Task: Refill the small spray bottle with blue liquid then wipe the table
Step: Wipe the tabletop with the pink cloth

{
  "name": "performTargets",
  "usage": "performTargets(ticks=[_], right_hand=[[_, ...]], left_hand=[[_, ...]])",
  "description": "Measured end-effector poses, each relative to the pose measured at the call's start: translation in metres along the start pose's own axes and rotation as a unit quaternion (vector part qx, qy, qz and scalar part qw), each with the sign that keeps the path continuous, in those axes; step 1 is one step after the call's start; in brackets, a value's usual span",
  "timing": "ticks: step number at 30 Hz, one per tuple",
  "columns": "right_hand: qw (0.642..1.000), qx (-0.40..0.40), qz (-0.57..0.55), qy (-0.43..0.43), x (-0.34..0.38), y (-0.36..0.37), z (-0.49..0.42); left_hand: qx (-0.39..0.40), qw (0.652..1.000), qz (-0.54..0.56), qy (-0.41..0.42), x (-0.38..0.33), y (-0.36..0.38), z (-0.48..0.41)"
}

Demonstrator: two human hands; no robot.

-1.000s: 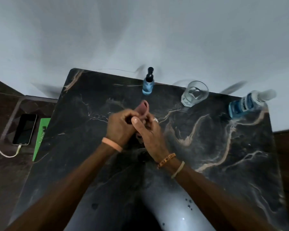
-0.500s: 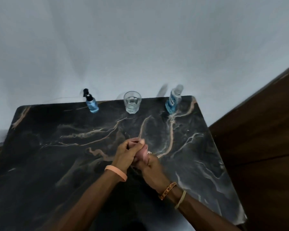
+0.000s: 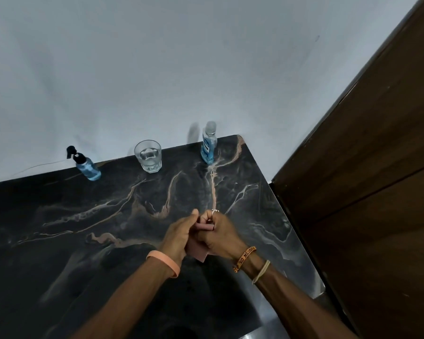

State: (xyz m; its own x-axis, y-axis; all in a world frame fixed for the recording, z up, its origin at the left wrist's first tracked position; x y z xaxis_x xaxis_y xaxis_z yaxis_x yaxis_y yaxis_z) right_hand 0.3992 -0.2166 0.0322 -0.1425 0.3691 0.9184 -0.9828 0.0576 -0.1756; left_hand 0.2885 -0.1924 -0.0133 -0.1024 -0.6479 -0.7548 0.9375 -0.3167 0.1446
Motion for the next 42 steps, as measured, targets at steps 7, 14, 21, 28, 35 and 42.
performTargets(ticks=[7, 14, 21, 28, 35, 42], right_hand=[[0.983, 0.020, 0.132, -0.123, -0.003, 0.010, 0.023], [0.951, 0.048, 0.247, -0.177, 0.010, 0.011, 0.025], [0.940, 0.031, 0.284, -0.184, 0.010, 0.019, 0.028], [0.874, 0.068, 0.453, -0.162, -0.062, 0.022, 0.023], [0.801, 0.158, 0.553, -0.166, -0.129, 0.031, 0.022], [0.718, 0.243, 0.591, -0.277, -0.148, 0.062, 0.041]], left_hand=[[-0.046, 0.998, 0.003, -0.033, -0.010, -0.001, -0.003], [-0.093, 0.993, 0.049, -0.059, 0.017, -0.008, 0.007], [-0.076, 0.991, 0.098, -0.056, 0.036, -0.010, 0.008], [-0.166, 0.918, -0.330, 0.142, 0.034, -0.042, 0.027], [-0.012, 0.764, -0.631, 0.134, 0.109, -0.031, 0.043], [-0.076, 0.854, -0.502, 0.109, 0.112, -0.035, 0.053]])
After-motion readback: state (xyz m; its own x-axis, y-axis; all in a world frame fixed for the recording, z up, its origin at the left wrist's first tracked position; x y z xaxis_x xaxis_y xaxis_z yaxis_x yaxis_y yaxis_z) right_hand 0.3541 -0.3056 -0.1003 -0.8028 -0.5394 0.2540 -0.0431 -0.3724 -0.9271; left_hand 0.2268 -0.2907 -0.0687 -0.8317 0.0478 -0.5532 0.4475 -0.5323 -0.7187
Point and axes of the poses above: each hand's wrist, its own z-axis away from the middle knuckle, its own y-axis out of the palm, x = y × z, the point moved 6 cm from there along -z, towards the middle knuckle, and after that the axes turned 11 degrees about -z, right-handed, at the moved point
